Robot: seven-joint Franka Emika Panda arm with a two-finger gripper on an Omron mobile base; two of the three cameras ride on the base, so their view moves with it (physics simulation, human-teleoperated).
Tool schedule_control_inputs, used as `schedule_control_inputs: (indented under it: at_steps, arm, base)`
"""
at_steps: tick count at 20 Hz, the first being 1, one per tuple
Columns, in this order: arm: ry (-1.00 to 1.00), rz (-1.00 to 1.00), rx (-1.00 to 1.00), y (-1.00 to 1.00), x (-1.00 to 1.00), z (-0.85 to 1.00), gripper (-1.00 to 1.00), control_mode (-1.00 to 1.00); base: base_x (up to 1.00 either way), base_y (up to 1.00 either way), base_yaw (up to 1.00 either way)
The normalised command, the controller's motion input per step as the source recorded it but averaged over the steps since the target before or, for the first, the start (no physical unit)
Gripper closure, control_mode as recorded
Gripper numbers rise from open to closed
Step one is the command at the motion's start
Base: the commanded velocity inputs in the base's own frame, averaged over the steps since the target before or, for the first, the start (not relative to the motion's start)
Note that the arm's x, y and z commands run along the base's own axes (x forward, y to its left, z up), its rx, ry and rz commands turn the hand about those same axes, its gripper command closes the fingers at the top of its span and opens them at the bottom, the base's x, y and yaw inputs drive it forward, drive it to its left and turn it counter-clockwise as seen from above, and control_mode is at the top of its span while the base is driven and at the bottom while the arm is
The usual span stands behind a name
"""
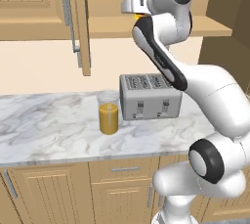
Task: There is a tray on the dining counter. Grab the cup, mug, and pitcher and place them on the tray. The pitcher may be placed next to the tray if it cannot fit the tray.
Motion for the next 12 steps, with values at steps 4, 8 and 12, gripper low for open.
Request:
schedule_control_inputs:
  at_steps: [4, 8, 12]
  arm:
    - [0.01, 0.00, 0.00, -0.29, -1.00, -0.15, 1.00, -1.00]
    - [-0.04, 0.00, 0.00, -0.32, -1.00, -0.38, 1.00, -1.00]
    - [-0.05, 0.00, -0.01, -0.33, -1.00, -0.48, 1.00, -1.00]
  base:
    - [0.00, 0.00, 0.00]
    - [0.00, 0.00, 0.00]
    - [0.00, 0.00, 0.00]
